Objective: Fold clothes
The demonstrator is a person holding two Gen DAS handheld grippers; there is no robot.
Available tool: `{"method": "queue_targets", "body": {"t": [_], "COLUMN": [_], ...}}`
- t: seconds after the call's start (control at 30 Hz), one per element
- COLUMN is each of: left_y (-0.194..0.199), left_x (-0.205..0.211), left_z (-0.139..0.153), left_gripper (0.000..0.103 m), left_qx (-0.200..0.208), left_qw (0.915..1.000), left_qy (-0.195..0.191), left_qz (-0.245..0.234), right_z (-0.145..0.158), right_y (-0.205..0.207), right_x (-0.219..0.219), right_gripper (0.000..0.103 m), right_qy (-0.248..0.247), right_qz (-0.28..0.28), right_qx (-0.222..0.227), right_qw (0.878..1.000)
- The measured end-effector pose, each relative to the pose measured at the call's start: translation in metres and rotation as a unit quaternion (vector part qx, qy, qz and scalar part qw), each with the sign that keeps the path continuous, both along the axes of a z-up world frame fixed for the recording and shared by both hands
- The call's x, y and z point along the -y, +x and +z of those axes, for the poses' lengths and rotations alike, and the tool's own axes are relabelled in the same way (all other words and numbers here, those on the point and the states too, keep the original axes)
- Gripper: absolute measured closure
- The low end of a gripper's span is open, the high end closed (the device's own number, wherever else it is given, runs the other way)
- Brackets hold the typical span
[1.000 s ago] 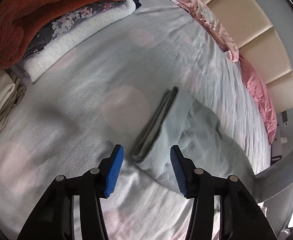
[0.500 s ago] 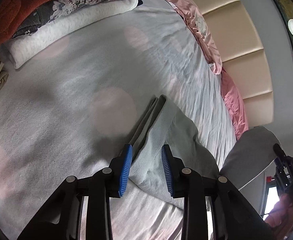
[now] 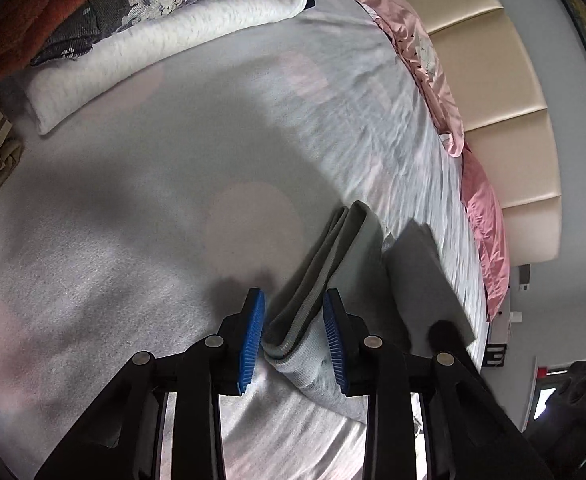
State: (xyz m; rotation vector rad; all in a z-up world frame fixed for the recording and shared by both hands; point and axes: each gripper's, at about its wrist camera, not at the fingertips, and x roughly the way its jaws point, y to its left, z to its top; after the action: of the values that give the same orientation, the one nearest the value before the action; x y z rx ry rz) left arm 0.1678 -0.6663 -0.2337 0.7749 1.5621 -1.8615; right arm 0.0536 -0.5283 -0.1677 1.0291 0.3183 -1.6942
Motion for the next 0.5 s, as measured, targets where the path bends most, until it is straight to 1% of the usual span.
{"method": "queue_targets", "body": {"t": [0.17, 0.33, 0.4, 0.5], "left_y": [-0.005, -0.003, -0.003, -0.007], "left_x": [-0.001, 0.001, 0.0, -0.003], "left_z": [0.001, 0.003, 0.004, 0.007], "left_gripper": [0.071, 0.071, 0.071, 0.071], "left_qx": [-0.001, -0.024, -0.032, -0.038], "left_qw": [1.0, 0.9997, 0.9995, 0.9991], "left_qy": [-0.006, -0.003, -0.002, -0.004], "left_qz": [-0.008, -0.003, -0.005, -0.017], "right_z": [-0.032, -0.053, -0.053, -0.051], "right_y": [0.001, -0.001, 0.002, 0.005], "right_x": [0.002, 0.007, 0.004, -0.004], "right_gripper": [0.092, 0.085, 0.078, 0.075], "right_qy": [0.019, 0.032, 0.029, 0.022], "right_qz": [0.016, 0.034, 0.047, 0.068], "right_qx": [0.029, 0.065, 0.076, 0.097], "right_qw": [0.999, 0.997, 0.996, 0.993]}}
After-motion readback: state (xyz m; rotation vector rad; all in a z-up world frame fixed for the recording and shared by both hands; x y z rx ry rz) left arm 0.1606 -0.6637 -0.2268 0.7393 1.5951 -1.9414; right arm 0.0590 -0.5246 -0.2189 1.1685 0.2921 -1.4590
